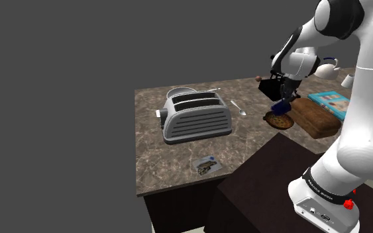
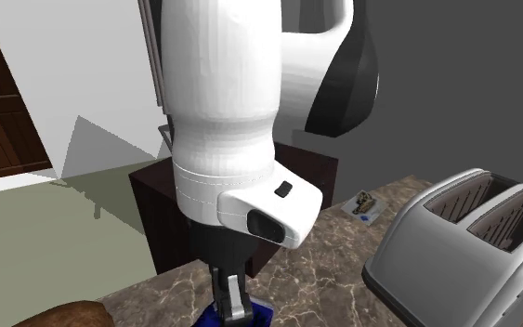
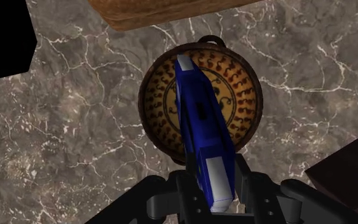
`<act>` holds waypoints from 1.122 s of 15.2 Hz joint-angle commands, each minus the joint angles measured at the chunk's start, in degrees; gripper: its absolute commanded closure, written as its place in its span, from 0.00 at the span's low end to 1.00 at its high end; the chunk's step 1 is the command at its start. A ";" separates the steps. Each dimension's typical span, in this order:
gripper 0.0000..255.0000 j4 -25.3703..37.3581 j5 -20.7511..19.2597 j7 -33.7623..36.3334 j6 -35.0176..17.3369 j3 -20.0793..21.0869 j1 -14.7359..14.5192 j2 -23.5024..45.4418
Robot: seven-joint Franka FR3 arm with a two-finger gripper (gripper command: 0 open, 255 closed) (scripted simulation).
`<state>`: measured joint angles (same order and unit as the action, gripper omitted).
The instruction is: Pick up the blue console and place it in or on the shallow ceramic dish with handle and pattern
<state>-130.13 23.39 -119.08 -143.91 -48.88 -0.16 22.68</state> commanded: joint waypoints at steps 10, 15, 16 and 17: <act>1.00 1.20 8.83 -5.69 -5.59 8.57 6.80 7.66; 1.00 1.58 10.22 -6.59 -6.53 10.05 7.96 9.00; 1.00 1.58 10.22 -6.59 -6.53 10.05 7.96 9.00; 1.00 1.58 10.22 -6.59 -6.53 10.05 7.96 9.00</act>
<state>-128.26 33.60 -125.59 -150.51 -38.85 7.61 31.38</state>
